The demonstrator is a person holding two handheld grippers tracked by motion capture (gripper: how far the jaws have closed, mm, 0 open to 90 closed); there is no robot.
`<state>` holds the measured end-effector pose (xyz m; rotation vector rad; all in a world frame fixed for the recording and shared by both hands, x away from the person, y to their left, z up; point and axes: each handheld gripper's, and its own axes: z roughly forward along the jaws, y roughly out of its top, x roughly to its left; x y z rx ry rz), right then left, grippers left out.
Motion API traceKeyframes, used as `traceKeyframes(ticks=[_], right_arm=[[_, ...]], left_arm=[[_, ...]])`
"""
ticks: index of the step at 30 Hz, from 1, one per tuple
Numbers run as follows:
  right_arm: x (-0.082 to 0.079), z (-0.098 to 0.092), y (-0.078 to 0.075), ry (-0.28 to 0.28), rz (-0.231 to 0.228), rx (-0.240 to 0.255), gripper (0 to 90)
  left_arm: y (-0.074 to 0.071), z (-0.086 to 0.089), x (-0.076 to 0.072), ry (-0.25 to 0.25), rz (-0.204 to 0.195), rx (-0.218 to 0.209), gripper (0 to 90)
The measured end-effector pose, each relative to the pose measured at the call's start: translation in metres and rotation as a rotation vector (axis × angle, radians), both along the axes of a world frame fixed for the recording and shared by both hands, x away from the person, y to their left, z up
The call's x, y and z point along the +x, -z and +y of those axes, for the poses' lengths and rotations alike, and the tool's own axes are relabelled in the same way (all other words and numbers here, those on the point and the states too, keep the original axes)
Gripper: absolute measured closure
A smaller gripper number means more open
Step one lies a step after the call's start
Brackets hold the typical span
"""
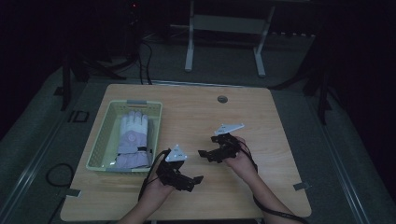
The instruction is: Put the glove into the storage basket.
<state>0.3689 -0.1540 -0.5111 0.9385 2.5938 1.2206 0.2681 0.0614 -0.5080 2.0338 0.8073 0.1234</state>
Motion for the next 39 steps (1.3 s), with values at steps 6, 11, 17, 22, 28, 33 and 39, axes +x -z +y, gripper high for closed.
traceKeyframes(ticks=[6, 11, 17, 22, 28, 33, 39], right_arm=[[-0.006, -0.012, 0.009, 0.008, 0.001, -0.002, 13.6], [-0.011, -0.02, 0.017, 0.017, -0.014, -0.007, 13.7], [-0.016, -0.032, 0.024, 0.026, -0.011, -0.005, 13.7], [-0.019, -0.041, 0.03, 0.03, -0.021, -0.01, 13.6], [-0.023, -0.054, 0.036, 0.05, -0.033, -0.011, 13.6], [-0.028, -0.068, 0.043, 0.054, -0.023, 0.005, 13.6], [-0.036, -0.08, 0.046, 0.056, -0.036, 0.018, 13.7]], left_arm=[[0.011, -0.012, 0.0, 0.023, 0.002, 0.01, 2.1], [0.019, -0.017, 0.001, 0.035, 0.002, 0.019, 2.0], [0.03, -0.024, 0.002, 0.044, 0.015, 0.006, 2.1], [0.038, -0.03, 0.001, 0.068, 0.03, 0.0, 2.0], [0.043, -0.034, 0.0, 0.092, 0.015, 0.017, 2.1], [0.048, -0.036, 0.0, 0.096, 0.022, 0.027, 2.0], [0.05, -0.04, -0.002, 0.103, 0.003, 0.035, 2.1]])
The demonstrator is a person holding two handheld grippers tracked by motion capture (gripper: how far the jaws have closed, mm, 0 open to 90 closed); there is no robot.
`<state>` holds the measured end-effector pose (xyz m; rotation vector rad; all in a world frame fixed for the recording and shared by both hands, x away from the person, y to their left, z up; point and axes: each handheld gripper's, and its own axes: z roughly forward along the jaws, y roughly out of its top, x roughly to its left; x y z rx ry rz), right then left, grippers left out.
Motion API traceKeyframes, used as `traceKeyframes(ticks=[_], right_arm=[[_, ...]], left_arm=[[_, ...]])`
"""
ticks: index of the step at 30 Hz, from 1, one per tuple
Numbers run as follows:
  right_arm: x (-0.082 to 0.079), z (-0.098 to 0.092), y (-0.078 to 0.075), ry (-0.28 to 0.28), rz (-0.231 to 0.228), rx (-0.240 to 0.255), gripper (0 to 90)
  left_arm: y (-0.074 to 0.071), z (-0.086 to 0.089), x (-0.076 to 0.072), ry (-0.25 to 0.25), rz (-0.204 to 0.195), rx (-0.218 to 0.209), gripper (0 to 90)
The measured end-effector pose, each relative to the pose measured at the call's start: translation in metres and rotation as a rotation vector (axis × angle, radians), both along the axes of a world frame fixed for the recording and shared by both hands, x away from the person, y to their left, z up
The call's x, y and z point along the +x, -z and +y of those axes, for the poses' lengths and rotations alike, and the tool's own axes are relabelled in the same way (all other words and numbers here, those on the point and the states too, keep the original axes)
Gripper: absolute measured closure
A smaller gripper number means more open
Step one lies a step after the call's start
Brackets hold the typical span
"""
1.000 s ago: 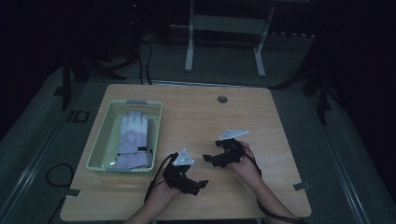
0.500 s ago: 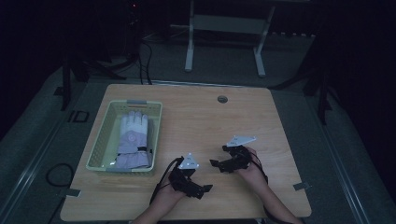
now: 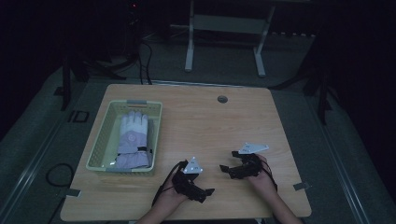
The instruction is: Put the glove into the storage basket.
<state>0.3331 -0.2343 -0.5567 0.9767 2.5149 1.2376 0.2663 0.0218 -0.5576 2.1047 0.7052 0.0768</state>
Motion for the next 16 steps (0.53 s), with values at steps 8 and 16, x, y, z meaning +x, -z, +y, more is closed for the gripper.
traceKeyframes(ticks=[8, 16], right_arm=[[-0.0026, -0.0066, 0.0016, 0.016, -0.005, -0.009, 13.7], [-0.0027, -0.0063, 0.0026, 0.019, -0.003, -0.009, 13.7]], left_arm=[[0.0019, -0.0022, -0.0033, -0.002, -0.022, 0.006, 2.1], [0.0022, -0.0016, -0.0035, -0.001, -0.025, 0.002, 2.1]])
